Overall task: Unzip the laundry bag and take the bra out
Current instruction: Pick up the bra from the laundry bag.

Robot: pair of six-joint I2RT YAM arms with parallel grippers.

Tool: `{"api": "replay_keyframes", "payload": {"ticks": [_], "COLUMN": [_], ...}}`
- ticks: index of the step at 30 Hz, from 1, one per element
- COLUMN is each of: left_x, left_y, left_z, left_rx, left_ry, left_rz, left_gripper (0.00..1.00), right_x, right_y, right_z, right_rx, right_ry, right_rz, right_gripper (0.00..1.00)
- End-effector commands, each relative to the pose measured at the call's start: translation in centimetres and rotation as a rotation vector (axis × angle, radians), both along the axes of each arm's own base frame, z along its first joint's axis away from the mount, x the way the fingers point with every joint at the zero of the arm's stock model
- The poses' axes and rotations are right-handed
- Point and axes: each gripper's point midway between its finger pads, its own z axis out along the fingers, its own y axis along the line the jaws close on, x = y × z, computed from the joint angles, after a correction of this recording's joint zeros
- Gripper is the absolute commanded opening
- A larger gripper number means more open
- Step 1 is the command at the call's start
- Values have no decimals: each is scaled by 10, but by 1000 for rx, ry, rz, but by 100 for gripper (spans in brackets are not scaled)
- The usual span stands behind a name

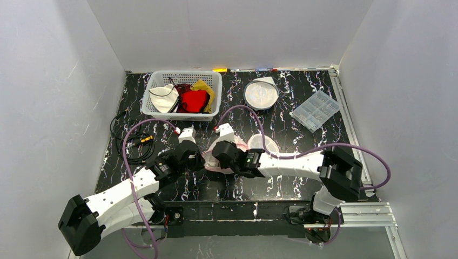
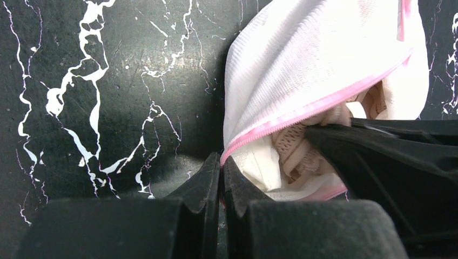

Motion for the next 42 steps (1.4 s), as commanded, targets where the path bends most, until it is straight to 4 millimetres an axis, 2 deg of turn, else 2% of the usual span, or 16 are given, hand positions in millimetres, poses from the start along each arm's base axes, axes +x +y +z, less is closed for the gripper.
{"api": "replay_keyframes", "payload": {"ticks": [1,6,10,13,17,25,30,33,36,40,42], "left_x": [1,2,5,9,15,22,23,21,18,12,9], "left_y": [1,-2,-5,-9,-18,-31,-30,-29,-29,-29,-26], "left_z": [9,14,20,27,36,26,26,31,39,53,62], "left_rx": [-8,-15,-25,-37,-50,-54,-38,-40,-56,-73,-76], "left_ry": [-12,-14,-25,-33,-41,-3,10,20,34,61,77], "left_rz": [10,7,5,2,-6,-8,3,11,16,22,41], "left_gripper": [0,0,0,0,0,0,0,0,13,44,53], "right_x": [-3,-14,-37,-54,-67,-62,-49,-41,-36,-30,-29], "right_y": [-6,-11,-5,-2,-4,-17,-39,-53,-63,-76,-79], "right_z": [39,62,85,91,92,125,144,147,141,136,138], "right_rx": [65,105,166,154,126,198,222,186,134,75,64], "right_ry": [-48,-64,-67,-49,-42,-143,-239,-297,-333,-376,-398], "right_rz": [34,121,306,441,547,517,428,398,390,371,374], "right_gripper": [1,1,1,1,1,1,1,1,1,1,1]}}
